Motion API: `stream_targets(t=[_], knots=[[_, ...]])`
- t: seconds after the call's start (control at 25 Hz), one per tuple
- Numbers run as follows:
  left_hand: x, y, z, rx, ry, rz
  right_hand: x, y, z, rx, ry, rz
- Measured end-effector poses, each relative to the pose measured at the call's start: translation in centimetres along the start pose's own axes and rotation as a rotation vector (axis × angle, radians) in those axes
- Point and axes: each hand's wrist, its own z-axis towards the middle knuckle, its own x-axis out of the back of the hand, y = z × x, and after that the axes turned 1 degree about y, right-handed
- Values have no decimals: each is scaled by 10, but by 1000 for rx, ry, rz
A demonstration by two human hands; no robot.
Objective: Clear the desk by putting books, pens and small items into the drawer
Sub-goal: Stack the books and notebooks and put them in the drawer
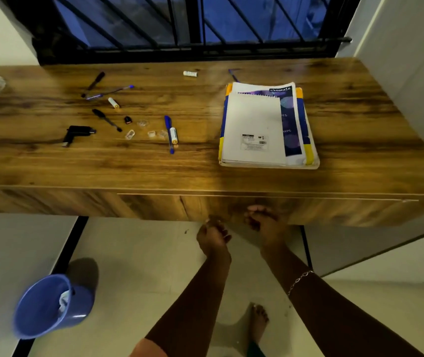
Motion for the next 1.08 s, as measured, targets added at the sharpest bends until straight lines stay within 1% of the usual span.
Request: stream_targets(t=[0.04, 0.08, 0.12, 0.2, 0.28, 0.36, 0.4, 0.48, 0.52, 0.56, 0.72, 0.88, 1.0, 1.08], knots=[[4, 2, 8, 77, 1, -56, 1, 9, 9, -164, 56, 54], [7, 4, 16, 125, -10, -109, 3, 16, 18, -291, 88, 69], [9, 7, 24, 155, -25, -165, 6, 23, 28, -366, 101, 83], [10, 11, 41, 198, -53, -253, 13, 33, 47, -434, 125, 97], [9, 11, 55, 242, -73, -313, 24, 40, 63, -449, 119, 46], [4, 8, 63, 264, -87, -347, 31, 45, 75, -438, 72, 6], [1, 7, 66, 262, -105, -346, 33, 48, 79, -419, 71, 27], [-5, 5, 69, 235, -152, -349, 33, 54, 85, -375, 147, 200], [-8, 4, 70, 226, -159, -365, 32, 57, 87, -370, 181, 306], [-10, 4, 72, 228, -153, -389, 32, 57, 85, -361, 196, 355], [-11, 6, 73, 265, -111, -460, 31, 53, 80, -378, 225, 397], [1, 3, 63, 293, -133, -542, 35, 55, 70, -422, 248, 429], [19, -3, 53, 289, -160, -467, 44, 62, 52, -435, 225, 403], [30, -11, 48, 289, -145, -409, 53, 66, 36, -444, 215, 401]])
